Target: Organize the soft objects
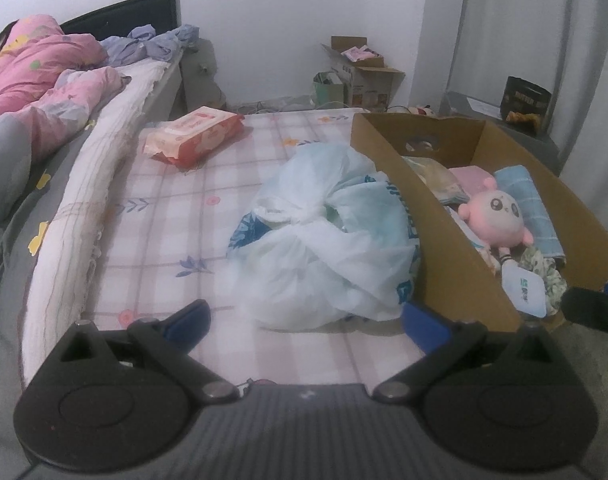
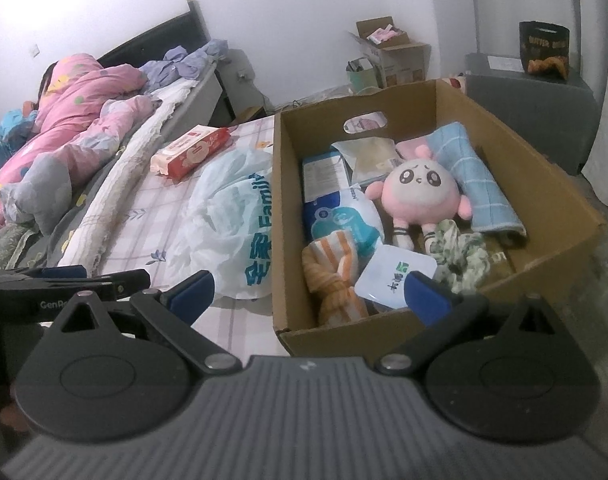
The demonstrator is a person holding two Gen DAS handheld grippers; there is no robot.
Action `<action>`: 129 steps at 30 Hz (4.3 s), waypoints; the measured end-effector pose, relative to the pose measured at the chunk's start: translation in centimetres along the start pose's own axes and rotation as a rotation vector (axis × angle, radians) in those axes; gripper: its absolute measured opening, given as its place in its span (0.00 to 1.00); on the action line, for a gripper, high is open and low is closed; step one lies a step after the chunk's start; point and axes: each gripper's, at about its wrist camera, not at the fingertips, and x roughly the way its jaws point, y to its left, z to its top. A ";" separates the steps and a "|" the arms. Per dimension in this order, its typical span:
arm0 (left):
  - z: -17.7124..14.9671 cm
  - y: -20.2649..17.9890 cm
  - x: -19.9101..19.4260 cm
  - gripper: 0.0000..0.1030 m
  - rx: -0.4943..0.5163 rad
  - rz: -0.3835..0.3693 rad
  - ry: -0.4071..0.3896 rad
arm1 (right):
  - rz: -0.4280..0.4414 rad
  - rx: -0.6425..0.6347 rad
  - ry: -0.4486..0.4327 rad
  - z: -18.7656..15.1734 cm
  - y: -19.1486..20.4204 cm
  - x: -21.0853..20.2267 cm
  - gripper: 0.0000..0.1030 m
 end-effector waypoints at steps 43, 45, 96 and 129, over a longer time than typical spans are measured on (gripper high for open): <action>-2.6 -4.4 -0.9 0.99 0.043 -0.070 0.078 | -0.056 -0.060 0.122 -1.9 -0.5 0.2 0.99; -2.6 -4.4 -0.9 0.99 0.041 -0.070 0.079 | -0.059 -0.056 0.125 -1.9 -0.8 0.4 0.99; -2.1 -4.3 -0.5 0.99 0.008 -0.059 0.089 | -0.067 -0.055 0.139 -1.4 -1.0 1.4 0.99; -2.2 -4.3 -0.1 0.99 0.006 -0.056 0.107 | -0.068 -0.060 0.161 -1.4 -1.2 1.9 0.99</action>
